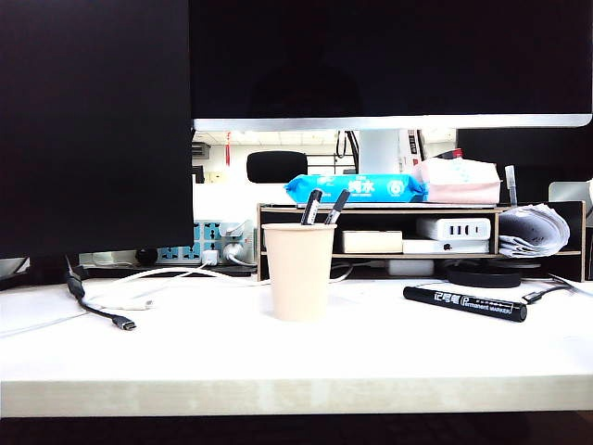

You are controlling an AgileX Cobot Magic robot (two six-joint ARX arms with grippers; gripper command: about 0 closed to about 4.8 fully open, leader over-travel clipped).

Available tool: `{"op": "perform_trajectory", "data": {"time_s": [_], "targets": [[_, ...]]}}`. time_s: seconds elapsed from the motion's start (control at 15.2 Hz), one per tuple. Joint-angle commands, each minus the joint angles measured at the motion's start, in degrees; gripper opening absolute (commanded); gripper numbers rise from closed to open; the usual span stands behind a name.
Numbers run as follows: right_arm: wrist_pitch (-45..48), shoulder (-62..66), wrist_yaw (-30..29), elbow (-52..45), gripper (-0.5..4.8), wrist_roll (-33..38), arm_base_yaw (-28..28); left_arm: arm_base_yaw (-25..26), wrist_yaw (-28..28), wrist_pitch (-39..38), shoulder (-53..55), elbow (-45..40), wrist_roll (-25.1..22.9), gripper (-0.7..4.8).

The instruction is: Pick up the marker and insert it into the paper cup.

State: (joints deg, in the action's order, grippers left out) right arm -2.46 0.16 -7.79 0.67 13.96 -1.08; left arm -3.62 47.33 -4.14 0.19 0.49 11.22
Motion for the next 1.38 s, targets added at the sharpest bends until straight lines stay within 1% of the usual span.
{"op": "perform_trajectory", "data": {"time_s": [0.07, 0.13, 0.2, 0.26, 0.33, 0.59, 0.72, 0.92, 0.99, 1.12, 1.19, 1.25, 1.32, 1.38], "targets": [[0.94, 0.0, -1.51, -0.35, -0.05, 7.15, 0.07, -4.96, 0.5, -1.25, 0.0, 0.07, -0.33, -0.05], [0.57, 0.0, -1.99, -0.35, -0.05, 8.66, 0.17, -7.34, 0.39, -2.32, 0.0, 0.09, -0.61, -0.05], [0.0, 0.0, -3.48, -0.31, -0.05, 9.22, 0.2, -10.32, -0.98, -3.37, 0.0, 0.07, -3.26, -0.05], [-0.42, 0.0, -4.52, -0.26, -0.05, 9.22, 0.2, -11.65, -3.39, -3.58, 0.0, 0.07, -4.39, -0.05], [-1.68, 0.0, -5.27, 0.22, -0.05, 9.2, 0.2, -13.05, -8.83, -3.96, 0.0, 0.07, -4.52, -0.05], [-11.93, 0.04, -4.92, 3.45, -0.06, 8.26, 0.17, -13.31, -20.57, -4.09, 0.0, 0.07, -5.75, -0.05], [-14.21, 0.35, -4.26, 6.36, -0.05, 6.78, 0.15, -13.31, -22.12, -4.42, 0.02, 0.11, -8.02, -0.05], [-13.44, 7.5, -4.39, 11.87, -0.05, 6.93, 0.17, -13.31, -22.25, -4.42, 0.02, 0.11, -8.24, -0.05], [-12.85, 12.96, -5.29, 14.84, -0.05, 5.75, 0.17, -13.31, -22.27, -4.39, 0.02, 0.11, -8.24, -0.05], [-12.46, 24.06, -8.72, 21.18, -0.05, 0.92, 0.2, -13.31, -22.27, -4.37, 0.02, 0.11, -8.24, -0.05], [-12.79, 32.57, -10.73, 26.18, -0.05, -4.07, 0.24, -13.31, -22.25, -4.37, 0.02, 0.11, -8.24, -0.05], [-13.46, 40.61, -11.54, 31.26, -0.05, -8.87, 0.74, -13.31, -22.23, -4.35, 0.02, 0.11, -8.24, -0.05], [-14.47, 47.19, -11.54, 35.58, -0.05, -12.31, 1.57, -13.31, -22.25, -4.33, 0.02, 0.11, -8.24, -0.05], [-16.83, 57.22, -11.74, 42.69, -0.05, -16.09, 3.1, -13.31, -22.23, -4.33, 0.02, 0.11, -8.22, -0.05]]}}
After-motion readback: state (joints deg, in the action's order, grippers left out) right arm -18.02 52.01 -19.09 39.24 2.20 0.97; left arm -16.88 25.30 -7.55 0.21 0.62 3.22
